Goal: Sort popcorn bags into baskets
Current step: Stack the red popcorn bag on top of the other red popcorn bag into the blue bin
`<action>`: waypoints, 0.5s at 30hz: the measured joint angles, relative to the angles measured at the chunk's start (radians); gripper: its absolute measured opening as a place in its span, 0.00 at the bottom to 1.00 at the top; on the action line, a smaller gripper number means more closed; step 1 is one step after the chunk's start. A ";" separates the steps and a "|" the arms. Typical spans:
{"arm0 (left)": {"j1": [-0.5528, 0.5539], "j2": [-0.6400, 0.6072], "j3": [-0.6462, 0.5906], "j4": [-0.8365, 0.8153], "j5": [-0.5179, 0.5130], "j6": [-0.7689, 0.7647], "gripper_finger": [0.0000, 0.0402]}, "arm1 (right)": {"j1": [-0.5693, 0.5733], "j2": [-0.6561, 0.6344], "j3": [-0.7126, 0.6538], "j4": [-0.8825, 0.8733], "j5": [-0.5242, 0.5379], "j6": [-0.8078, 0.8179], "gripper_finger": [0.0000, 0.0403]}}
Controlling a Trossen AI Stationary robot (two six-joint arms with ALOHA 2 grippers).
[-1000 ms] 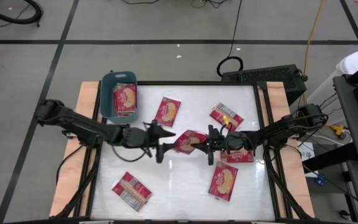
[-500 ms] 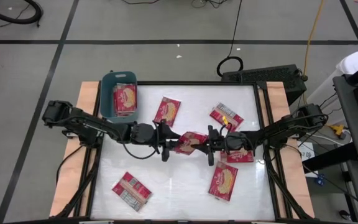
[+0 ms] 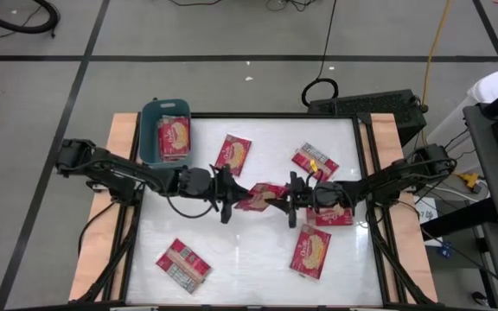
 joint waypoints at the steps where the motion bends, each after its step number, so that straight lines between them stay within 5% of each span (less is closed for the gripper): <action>1: 0.005 -0.017 0.000 -0.020 0.003 -0.003 0.04 | -0.004 -0.001 0.001 0.001 0.005 -0.005 0.24; 8: 0.033 -0.139 0.000 -0.183 0.010 -0.009 0.04 | -0.034 -0.001 0.001 -0.047 0.082 -0.010 0.44; 15: 0.067 -0.311 0.000 -0.313 0.013 -0.010 0.03 | -0.052 0.000 0.000 -0.121 0.163 -0.007 0.53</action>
